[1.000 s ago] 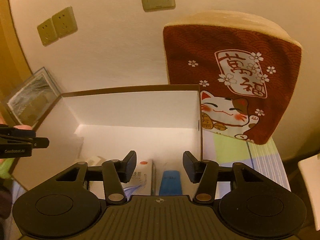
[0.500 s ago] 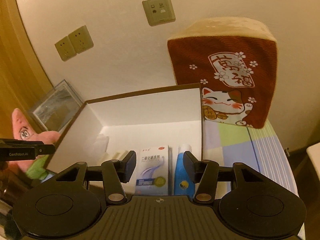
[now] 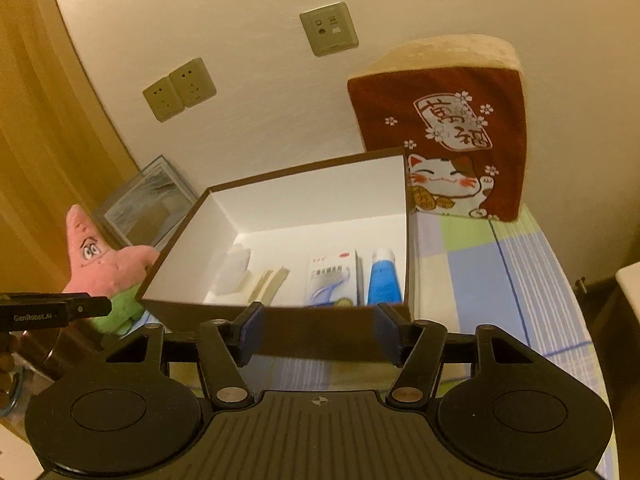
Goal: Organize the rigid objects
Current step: 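Withdraw both grippers from the brown box and lower them toward the table items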
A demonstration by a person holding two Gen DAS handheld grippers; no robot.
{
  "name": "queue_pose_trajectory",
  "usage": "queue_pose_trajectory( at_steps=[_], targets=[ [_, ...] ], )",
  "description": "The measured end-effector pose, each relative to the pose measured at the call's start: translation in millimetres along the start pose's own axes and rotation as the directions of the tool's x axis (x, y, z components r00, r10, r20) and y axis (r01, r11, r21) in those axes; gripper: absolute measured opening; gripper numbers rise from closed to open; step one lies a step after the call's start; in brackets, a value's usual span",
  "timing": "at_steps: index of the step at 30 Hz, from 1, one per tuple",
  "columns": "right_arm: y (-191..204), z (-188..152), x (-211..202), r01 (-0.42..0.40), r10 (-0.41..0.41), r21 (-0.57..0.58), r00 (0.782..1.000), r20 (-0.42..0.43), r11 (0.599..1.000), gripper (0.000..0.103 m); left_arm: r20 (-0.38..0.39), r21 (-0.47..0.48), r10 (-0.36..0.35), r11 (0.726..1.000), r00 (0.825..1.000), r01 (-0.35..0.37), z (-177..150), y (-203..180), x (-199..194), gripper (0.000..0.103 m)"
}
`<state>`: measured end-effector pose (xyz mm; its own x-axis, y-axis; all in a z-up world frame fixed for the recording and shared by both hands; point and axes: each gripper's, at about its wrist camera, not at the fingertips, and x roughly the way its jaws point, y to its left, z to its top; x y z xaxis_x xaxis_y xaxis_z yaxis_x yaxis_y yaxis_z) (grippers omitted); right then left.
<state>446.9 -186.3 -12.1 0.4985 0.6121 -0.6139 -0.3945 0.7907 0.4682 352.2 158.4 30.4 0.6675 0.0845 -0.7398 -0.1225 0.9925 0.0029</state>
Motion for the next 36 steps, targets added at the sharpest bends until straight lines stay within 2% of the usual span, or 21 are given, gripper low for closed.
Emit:
queue_pose_trajectory(
  at_steps=[6,23,30,36],
  targets=[
    [2.2,-15.7,-13.9,0.001,-0.001,0.022,1.000,-0.009,1.000,0.064,-0.012,0.002,0.002,1.000,1.000,-0.002,-23.7,-10.6,-13.4,0.049],
    [4.8,-69.5,-24.5,0.013,-0.007,0.047,0.992,-0.128,0.999,0.065,-0.119,-0.035,-0.032,0.999,0.992,0.028,-90.6,-25.1,-16.5,0.050],
    [8.2,-90.3,-17.6,0.010,-0.001,0.049,0.980,-0.199,0.999,0.065,-0.168,-0.046,-0.044,0.998,0.985,0.037,-111.6,-29.7,-10.9,0.050],
    [17.3,-107.0,-6.8,-0.009,0.014,0.020,0.962,-0.273,1.000,0.065,-0.206,-0.043,-0.052,0.998,0.977,0.044,-126.8,-34.2,-4.7,0.050]
  ],
)
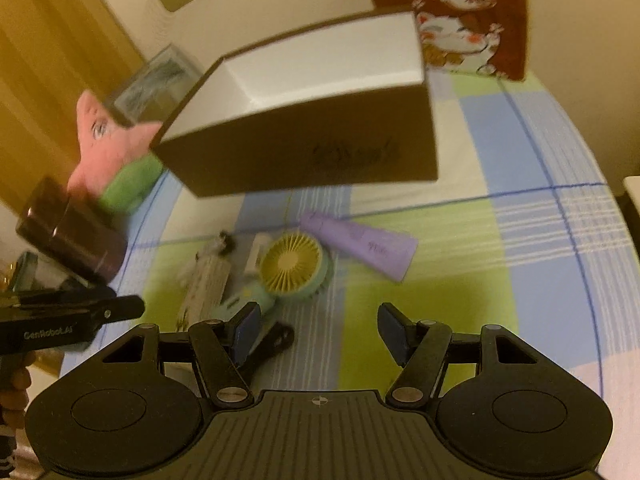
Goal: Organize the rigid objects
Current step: 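Withdraw both grippers from the brown box and lower them toward the table items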
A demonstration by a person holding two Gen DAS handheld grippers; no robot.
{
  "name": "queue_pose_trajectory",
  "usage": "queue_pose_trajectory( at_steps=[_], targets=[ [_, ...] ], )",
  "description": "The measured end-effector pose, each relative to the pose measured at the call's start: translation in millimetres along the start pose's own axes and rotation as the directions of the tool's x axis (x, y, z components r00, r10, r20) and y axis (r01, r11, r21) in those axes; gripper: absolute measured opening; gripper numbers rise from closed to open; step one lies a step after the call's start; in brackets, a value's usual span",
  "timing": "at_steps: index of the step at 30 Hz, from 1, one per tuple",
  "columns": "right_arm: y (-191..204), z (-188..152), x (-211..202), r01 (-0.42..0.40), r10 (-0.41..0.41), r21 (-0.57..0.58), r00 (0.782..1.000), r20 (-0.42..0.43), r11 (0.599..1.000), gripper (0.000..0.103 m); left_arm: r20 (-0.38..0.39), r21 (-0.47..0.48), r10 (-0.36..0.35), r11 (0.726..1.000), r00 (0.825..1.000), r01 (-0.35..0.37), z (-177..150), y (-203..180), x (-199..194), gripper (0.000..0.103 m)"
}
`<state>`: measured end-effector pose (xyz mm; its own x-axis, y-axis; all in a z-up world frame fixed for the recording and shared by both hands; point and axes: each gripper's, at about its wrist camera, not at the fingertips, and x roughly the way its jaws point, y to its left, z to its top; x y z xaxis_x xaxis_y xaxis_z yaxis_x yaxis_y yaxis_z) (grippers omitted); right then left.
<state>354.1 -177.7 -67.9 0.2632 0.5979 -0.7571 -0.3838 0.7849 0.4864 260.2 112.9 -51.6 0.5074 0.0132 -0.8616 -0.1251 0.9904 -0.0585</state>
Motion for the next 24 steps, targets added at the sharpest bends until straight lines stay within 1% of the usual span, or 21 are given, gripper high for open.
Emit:
queue_pose_trajectory(
  at_steps=[3,10,15,18,21,23,24],
  targets=[
    [3.6,-4.9,9.7,-0.002,0.001,-0.012,0.999,-0.046,1.000,0.065,-0.016,0.003,-0.002,1.000,1.000,0.002,-6.0,-2.1,4.8,0.050],
    [11.7,-12.3,30.7,-0.018,0.013,-0.036,0.992,-0.124,0.999,0.065,-0.048,0.000,0.004,1.000,0.999,-0.004,-15.7,-1.7,17.1,0.050],
    [19.7,-17.5,48.5,-0.049,0.041,-0.040,0.982,-0.184,0.998,0.064,-0.060,-0.005,-0.001,1.000,0.998,0.001,-19.8,-0.8,23.2,0.050],
    [23.8,-18.5,55.9,-0.068,0.060,-0.031,0.978,-0.201,0.997,0.064,-0.061,-0.004,0.000,1.000,0.998,0.000,-21.6,1.2,25.0,0.050],
    [27.2,-17.9,62.6,-0.070,0.065,-0.020,0.976,-0.210,0.997,0.060,-0.064,-0.006,0.001,1.000,0.998,-0.001,-22.5,3.6,26.9,0.050],
    [29.8,-18.0,68.1,-0.068,0.064,-0.014,0.973,-0.223,0.998,0.052,-0.067,-0.006,0.001,1.000,0.998,-0.002,-23.0,5.6,28.1,0.050],
    [31.6,-18.3,71.3,-0.070,0.064,-0.014,0.971,-0.232,0.997,0.051,-0.068,-0.007,0.002,1.000,0.998,-0.002,-23.0,6.3,28.9,0.050]
  ],
)
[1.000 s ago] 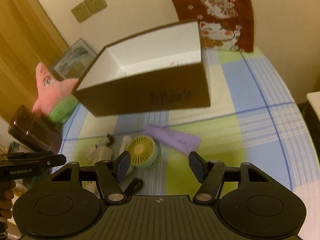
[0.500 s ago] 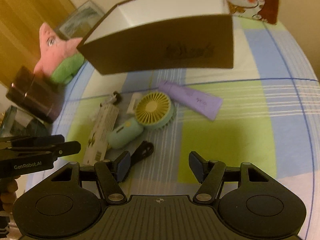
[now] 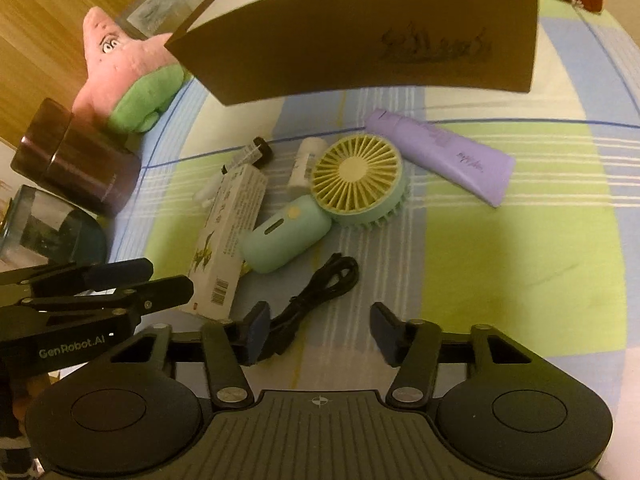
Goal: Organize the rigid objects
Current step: 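Withdraw both grippers from the brown box and lower them toward the table items, then close right gripper on the black USB cable while left gripper approaches the white-and-green carton, then close left gripper on the white-and-green medicine carton and lift it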
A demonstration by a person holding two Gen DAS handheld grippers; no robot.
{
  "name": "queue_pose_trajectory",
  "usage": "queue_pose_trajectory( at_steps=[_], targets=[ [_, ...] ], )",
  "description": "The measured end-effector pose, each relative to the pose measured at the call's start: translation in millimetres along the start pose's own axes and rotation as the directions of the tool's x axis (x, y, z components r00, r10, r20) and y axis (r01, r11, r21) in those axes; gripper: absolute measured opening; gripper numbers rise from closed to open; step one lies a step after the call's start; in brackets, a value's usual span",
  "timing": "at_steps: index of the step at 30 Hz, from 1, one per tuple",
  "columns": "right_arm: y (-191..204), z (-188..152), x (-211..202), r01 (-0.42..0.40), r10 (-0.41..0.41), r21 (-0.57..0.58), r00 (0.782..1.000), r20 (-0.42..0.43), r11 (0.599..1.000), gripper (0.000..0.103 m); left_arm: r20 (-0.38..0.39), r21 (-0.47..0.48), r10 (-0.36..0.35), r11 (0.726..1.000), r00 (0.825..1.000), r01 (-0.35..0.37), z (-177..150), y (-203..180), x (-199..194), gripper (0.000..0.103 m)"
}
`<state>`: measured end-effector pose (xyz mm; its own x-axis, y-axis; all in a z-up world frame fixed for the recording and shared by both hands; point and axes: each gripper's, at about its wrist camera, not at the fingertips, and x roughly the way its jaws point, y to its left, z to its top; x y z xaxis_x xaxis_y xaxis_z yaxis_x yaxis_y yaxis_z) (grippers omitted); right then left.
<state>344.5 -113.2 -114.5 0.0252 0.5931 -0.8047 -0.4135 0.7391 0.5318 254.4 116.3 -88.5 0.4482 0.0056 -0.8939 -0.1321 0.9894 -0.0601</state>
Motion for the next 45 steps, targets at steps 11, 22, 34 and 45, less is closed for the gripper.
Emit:
queue_pose_trajectory(
  at_steps=[11,22,34,45],
  targets=[
    [16.8,5.4,25.4,0.048,-0.048,-0.049,0.999,-0.014,0.998,0.027,-0.009,0.007,-0.017,1.000,1.000,0.017,1.0,3.6,6.5,0.050],
    [0.1,2.3,12.1,0.190,-0.186,-0.100,0.981,0.047,0.977,0.021,-0.028,0.022,-0.074,0.997,0.997,0.074,9.9,1.0,19.3,0.049],
    [-20.5,-11.4,-3.5,0.243,-0.231,-0.128,0.968,0.099,0.962,0.021,-0.054,0.018,-0.101,0.995,0.993,0.103,11.8,4.6,38.4,0.035],
    [-36.9,-21.2,-17.1,0.265,-0.249,-0.131,0.960,0.125,0.955,0.021,-0.083,0.067,0.016,0.998,0.996,-0.010,-16.1,26.0,25.4,0.036]
  ],
)
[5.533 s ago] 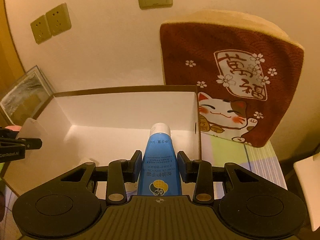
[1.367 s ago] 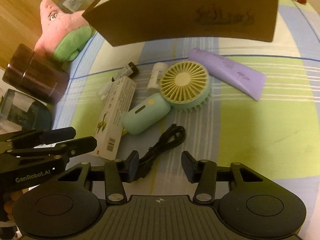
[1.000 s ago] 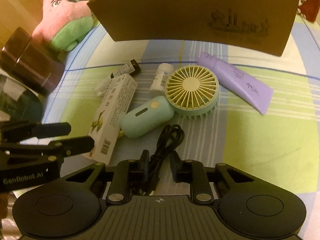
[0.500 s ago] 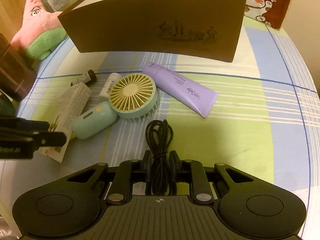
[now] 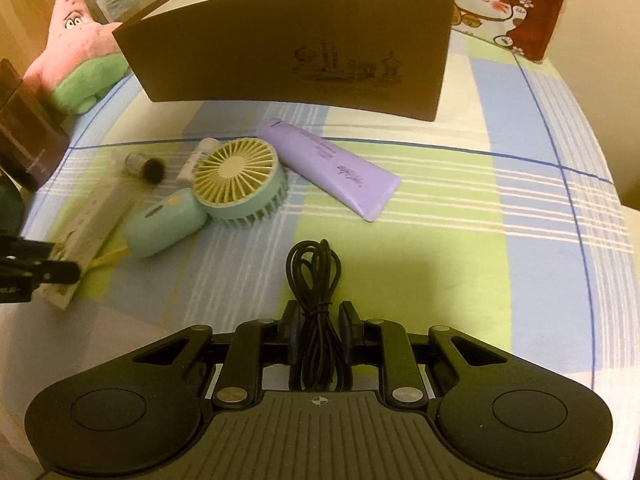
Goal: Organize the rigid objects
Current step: 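Close left gripper on the white-and-green medicine carton and lift it, then carry the carton with left gripper and cable with right gripper over the brown box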
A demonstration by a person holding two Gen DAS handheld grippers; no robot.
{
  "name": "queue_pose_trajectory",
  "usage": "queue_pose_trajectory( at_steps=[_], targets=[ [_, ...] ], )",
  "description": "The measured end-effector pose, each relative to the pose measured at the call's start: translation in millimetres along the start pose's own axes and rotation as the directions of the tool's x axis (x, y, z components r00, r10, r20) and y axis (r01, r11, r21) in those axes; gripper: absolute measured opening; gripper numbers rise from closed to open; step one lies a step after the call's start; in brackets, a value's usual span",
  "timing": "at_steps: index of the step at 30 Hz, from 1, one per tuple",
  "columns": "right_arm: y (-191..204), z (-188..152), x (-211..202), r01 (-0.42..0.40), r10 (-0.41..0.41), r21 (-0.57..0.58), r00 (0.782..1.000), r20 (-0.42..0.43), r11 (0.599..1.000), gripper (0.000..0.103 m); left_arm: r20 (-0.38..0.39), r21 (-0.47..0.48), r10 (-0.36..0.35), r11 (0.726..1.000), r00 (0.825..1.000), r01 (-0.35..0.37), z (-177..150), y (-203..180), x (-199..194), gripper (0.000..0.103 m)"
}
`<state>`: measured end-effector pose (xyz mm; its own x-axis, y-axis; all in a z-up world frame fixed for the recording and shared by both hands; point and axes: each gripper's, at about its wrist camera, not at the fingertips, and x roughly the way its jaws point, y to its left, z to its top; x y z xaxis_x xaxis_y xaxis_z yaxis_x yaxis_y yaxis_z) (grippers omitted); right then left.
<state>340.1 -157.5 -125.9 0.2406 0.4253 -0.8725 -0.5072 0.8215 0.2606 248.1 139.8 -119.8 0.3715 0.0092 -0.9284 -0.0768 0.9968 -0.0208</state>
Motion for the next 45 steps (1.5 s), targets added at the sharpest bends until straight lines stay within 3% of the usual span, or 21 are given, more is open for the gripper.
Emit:
queue_pose_trajectory(
  at_steps=[8,16,21,24,37,45],
  targets=[
    [-0.4,0.3,1.6,-0.004,0.004,0.001,1.000,0.018,1.000,0.025,0.024,-0.047,-0.008,0.999,1.000,0.009,15.4,5.7,7.5,0.041],
    [0.1,2.2,4.4,0.000,0.000,0.015,0.999,0.037,1.000,0.027,0.028,-0.053,0.001,0.999,1.000,0.000,21.2,2.5,15.7,0.035],
    [9.5,-1.1,6.6,0.041,-0.039,-0.049,0.998,0.045,0.998,0.026,0.037,-0.039,0.021,0.999,0.999,-0.020,20.9,-0.8,15.9,0.035],
    [11.7,-2.8,7.1,0.059,-0.056,-0.067,0.997,0.047,0.996,0.020,0.044,-0.032,0.026,0.999,0.999,-0.025,19.0,-1.5,14.4,0.035],
    [3.4,-11.0,-1.9,0.013,-0.011,-0.031,0.999,0.048,0.999,0.018,0.066,-0.036,0.040,0.999,0.997,-0.037,7.3,-8.0,-0.2,0.035],
    [-1.8,-10.2,-24.5,-0.049,0.048,0.009,0.995,0.090,0.999,0.017,0.128,-0.054,0.043,0.998,0.991,-0.036,5.6,-10.2,-28.4,0.035]
  ],
)
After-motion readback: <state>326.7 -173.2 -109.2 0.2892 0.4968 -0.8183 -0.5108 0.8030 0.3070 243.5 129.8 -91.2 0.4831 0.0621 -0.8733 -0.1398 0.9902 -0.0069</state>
